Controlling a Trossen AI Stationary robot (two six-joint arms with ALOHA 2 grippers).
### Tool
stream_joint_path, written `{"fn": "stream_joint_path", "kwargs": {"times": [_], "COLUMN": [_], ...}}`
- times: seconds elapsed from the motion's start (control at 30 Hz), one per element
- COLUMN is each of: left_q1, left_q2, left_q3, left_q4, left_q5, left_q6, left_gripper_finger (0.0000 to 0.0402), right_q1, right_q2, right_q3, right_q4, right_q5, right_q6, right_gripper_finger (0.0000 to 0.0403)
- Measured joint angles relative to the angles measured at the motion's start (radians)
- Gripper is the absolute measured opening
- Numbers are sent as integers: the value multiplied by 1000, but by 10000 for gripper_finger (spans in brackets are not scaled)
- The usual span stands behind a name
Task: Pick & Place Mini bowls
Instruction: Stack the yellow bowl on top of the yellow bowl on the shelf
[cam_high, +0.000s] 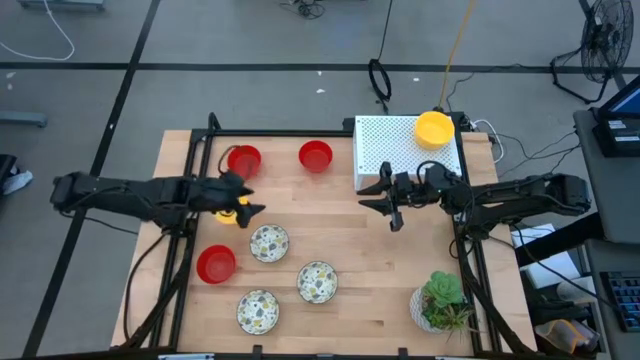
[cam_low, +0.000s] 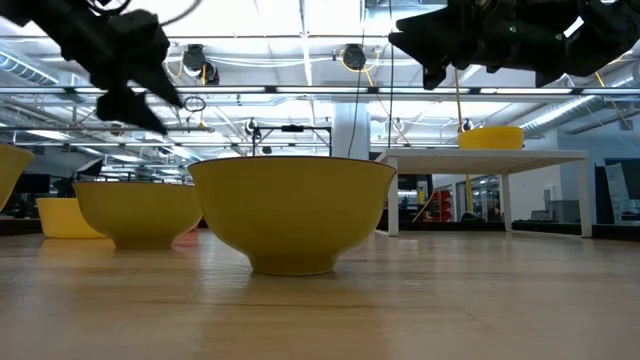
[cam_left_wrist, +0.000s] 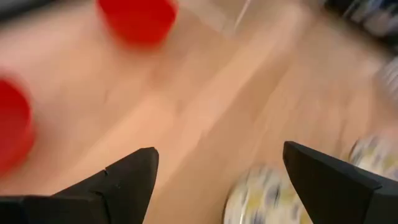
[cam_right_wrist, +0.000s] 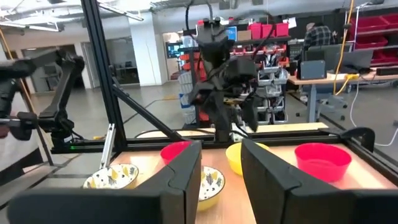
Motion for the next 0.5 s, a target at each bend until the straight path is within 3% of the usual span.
{"fn": "stream_joint_path", "kwargs": {"times": [0.23,0.5], "left_q1": [0,0], "left_q2": [121,228], "left_q3": [136,117], "left_q4": [-403,-523], "left_q5": [179,212], "left_q6": [-136,-146], "left_gripper_finger": [349,349], "right_q1": [0,0], "right_q2": [0,0], "right_q3": [0,0], "right_q4": [-17,-25], "right_q5": [0,0], "right_q6": [-6,-6], "right_gripper_finger": [100,100]}}
